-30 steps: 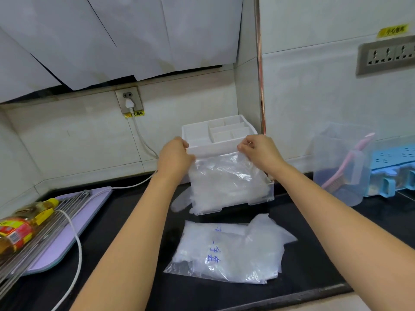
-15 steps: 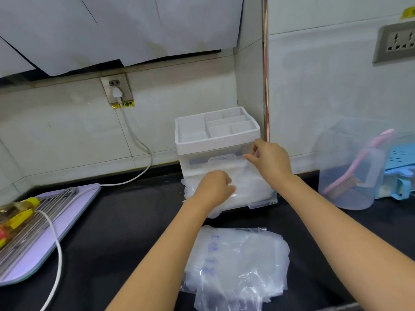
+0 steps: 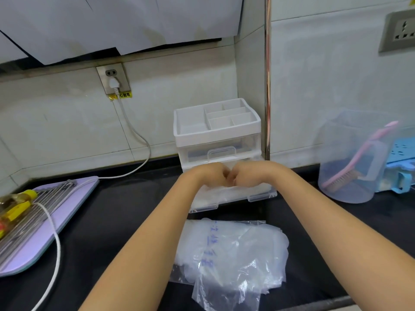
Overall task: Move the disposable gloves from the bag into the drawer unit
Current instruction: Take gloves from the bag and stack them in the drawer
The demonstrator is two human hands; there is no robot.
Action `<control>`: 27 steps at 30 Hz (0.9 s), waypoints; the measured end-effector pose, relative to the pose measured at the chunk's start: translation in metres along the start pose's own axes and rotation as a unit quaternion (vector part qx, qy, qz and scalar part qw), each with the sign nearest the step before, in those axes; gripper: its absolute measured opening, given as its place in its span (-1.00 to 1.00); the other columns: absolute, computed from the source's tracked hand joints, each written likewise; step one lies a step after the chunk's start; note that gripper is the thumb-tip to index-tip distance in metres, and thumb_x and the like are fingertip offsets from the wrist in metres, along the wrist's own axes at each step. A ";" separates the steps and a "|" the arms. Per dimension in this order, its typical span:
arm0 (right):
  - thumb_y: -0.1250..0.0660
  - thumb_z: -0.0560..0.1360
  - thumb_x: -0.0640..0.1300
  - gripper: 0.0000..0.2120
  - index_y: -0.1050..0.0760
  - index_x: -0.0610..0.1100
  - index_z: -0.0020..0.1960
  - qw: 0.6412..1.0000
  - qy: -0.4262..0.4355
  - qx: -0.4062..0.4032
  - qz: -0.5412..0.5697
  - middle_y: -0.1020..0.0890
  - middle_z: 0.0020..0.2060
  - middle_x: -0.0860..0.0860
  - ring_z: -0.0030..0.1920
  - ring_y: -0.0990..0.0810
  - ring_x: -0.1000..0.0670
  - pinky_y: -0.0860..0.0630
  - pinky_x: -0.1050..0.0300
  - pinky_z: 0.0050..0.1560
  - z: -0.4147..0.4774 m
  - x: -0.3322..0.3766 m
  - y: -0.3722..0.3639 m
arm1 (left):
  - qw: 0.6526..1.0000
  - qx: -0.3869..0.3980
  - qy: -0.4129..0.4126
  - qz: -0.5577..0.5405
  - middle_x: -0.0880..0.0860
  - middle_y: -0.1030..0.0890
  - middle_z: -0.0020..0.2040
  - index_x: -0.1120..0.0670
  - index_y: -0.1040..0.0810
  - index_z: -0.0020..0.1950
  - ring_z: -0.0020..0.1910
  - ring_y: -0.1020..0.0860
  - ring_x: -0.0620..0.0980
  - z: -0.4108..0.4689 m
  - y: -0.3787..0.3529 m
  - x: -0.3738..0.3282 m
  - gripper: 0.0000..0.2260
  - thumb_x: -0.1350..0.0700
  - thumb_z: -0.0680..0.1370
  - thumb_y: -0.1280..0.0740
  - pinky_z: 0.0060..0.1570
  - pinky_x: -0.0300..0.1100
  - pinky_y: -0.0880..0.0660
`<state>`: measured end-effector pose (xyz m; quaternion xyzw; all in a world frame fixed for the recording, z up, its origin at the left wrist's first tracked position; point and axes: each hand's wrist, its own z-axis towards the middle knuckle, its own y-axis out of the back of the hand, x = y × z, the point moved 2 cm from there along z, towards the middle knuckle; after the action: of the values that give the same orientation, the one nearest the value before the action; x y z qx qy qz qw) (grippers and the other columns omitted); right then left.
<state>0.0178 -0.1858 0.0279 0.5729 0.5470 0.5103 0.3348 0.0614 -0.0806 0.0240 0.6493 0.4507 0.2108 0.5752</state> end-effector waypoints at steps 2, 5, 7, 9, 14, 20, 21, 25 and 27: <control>-0.05 0.63 -0.18 -0.57 -0.26 -0.03 0.49 0.999 -0.004 0.050 -0.021 -0.34 0.44 -0.02 0.41 -0.31 -0.08 -0.25 0.06 0.38 -0.003 0.000 0.004 | 0.995 0.052 0.010 0.086 0.00 -0.52 0.23 0.06 -0.43 0.34 0.12 -0.47 0.04 0.003 0.005 0.003 -0.69 0.13 0.59 -0.18 0.10 -0.14 -0.44; 0.01 0.62 -0.27 -0.45 -0.01 0.02 0.56 0.992 -0.013 0.111 -0.060 -0.05 0.55 0.04 0.53 -0.04 -0.05 -0.06 0.08 0.46 -0.004 -0.003 0.008 | 0.965 0.105 0.038 0.237 0.02 -0.39 0.41 -0.01 -0.22 0.51 0.30 -0.42 0.10 0.003 0.011 0.010 -0.44 0.16 0.52 -0.28 0.26 0.02 -0.43; 0.02 0.62 -0.29 -0.43 0.05 -0.02 0.57 0.990 -0.024 0.115 -0.077 0.02 0.56 0.01 0.54 0.02 -0.07 -0.03 0.07 0.46 -0.002 -0.002 0.008 | 0.946 0.116 0.067 0.297 0.04 -0.38 0.41 -0.01 -0.22 0.51 0.25 -0.45 0.11 0.001 0.015 0.014 -0.41 0.16 0.51 -0.32 0.20 -0.02 -0.46; -0.01 0.62 -0.27 -0.44 0.08 -0.06 0.57 0.989 -0.039 0.112 -0.084 0.04 0.56 -0.02 0.54 0.01 -0.08 -0.05 0.07 0.46 0.003 -0.002 0.008 | 0.934 0.120 0.099 0.322 0.09 -0.43 0.37 0.02 -0.30 0.48 0.13 -0.48 0.09 -0.001 0.018 0.016 -0.45 0.18 0.50 -0.32 0.03 -0.10 -0.47; -0.19 0.61 -0.09 -0.37 0.04 -0.13 0.57 0.988 -0.070 0.107 -0.090 -0.10 0.53 -0.11 0.48 -0.21 -0.12 -0.26 0.11 0.36 0.005 0.002 0.016 | 0.932 0.116 0.111 0.325 0.06 -0.53 0.14 0.09 -0.45 0.38 -0.06 -0.44 0.08 -0.002 0.014 0.015 -0.55 0.17 0.47 -0.34 -0.11 -0.13 -0.42; -0.21 0.59 -0.11 -0.52 -0.26 -0.16 0.48 0.995 -0.060 0.053 -0.065 -0.31 0.46 -0.08 0.41 -0.33 -0.11 -0.31 0.05 0.35 0.001 -0.003 0.015 | 0.944 0.105 0.094 0.299 0.12 -0.44 0.36 0.08 -0.32 0.47 0.22 -0.49 0.13 -0.010 0.017 0.014 -0.44 0.10 0.50 -0.40 0.02 -0.10 -0.44; -0.21 0.58 -0.11 -0.56 -0.33 -0.16 0.45 0.997 -0.054 0.027 -0.048 -0.37 0.42 -0.06 0.38 -0.37 -0.10 -0.33 0.05 0.35 -0.003 -0.005 0.017 | 0.950 0.098 0.092 0.282 0.12 -0.43 0.37 0.07 -0.29 0.48 0.24 -0.47 0.13 -0.012 0.018 0.014 -0.43 0.12 0.50 -0.39 0.02 -0.10 -0.44; -0.26 0.57 -0.10 -0.67 -0.49 -0.11 0.32 0.994 -0.010 -0.073 0.079 -0.54 0.26 0.02 0.17 -0.53 0.01 -0.39 0.13 0.23 -0.025 -0.013 0.026 | 0.978 0.045 0.080 0.185 0.03 -0.35 0.44 -0.03 -0.25 0.50 0.31 -0.42 0.10 -0.019 0.023 0.019 -0.39 0.19 0.49 -0.36 0.20 -0.06 -0.47; -0.27 0.56 -0.11 -0.74 -0.56 -0.08 0.23 0.985 0.014 -0.118 0.126 -0.62 0.09 0.06 0.00 -0.58 0.09 -0.44 0.17 0.09 -0.041 -0.014 0.028 | 0.991 0.013 0.075 0.110 0.00 -0.36 0.44 -0.01 -0.26 0.50 0.34 -0.41 0.08 -0.031 0.026 0.016 -0.40 0.21 0.50 -0.36 0.14 -0.12 -0.46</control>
<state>-0.0111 -0.2118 0.0618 0.5862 0.4112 0.6174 0.3256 0.0537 -0.0480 0.0518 0.6848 0.4211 0.3146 0.5048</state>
